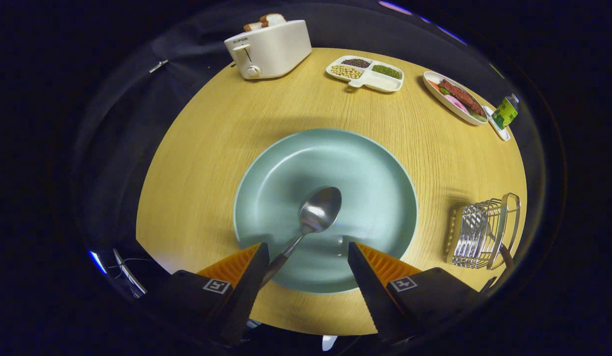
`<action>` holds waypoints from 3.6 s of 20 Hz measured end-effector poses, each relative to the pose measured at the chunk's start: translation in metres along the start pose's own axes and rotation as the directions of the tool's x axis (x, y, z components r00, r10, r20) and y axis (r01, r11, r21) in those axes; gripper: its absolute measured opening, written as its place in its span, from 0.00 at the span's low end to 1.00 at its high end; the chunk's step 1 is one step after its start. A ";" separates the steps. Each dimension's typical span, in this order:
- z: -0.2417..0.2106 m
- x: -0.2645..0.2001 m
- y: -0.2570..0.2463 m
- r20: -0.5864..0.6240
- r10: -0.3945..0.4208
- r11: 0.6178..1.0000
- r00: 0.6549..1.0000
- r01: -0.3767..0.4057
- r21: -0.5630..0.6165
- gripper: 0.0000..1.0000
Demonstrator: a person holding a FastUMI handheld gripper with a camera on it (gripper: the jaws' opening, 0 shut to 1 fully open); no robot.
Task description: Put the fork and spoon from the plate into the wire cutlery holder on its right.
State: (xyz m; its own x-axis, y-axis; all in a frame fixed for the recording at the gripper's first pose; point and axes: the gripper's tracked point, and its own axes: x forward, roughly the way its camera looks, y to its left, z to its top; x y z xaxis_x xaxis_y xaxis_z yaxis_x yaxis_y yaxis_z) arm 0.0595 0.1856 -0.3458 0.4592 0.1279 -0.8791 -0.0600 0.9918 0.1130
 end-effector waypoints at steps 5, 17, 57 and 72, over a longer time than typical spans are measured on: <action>0.001 0.006 -0.002 -0.006 -0.005 1.000 1.000 0.005 0.028 0.82; -0.021 0.014 -0.010 -0.108 0.025 0.999 0.994 -0.027 -0.024 0.14; -0.007 -0.144 -0.239 -0.385 -0.019 0.988 0.923 -0.041 -0.146 0.06; 0.003 -0.131 -0.238 -0.408 0.009 0.989 0.913 -0.069 -0.134 0.51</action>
State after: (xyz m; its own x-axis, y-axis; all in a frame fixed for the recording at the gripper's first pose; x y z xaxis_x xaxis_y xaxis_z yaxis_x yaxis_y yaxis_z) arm 0.0159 -0.0677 -0.2562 0.0567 0.1249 -0.9905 -0.2095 0.9716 0.1105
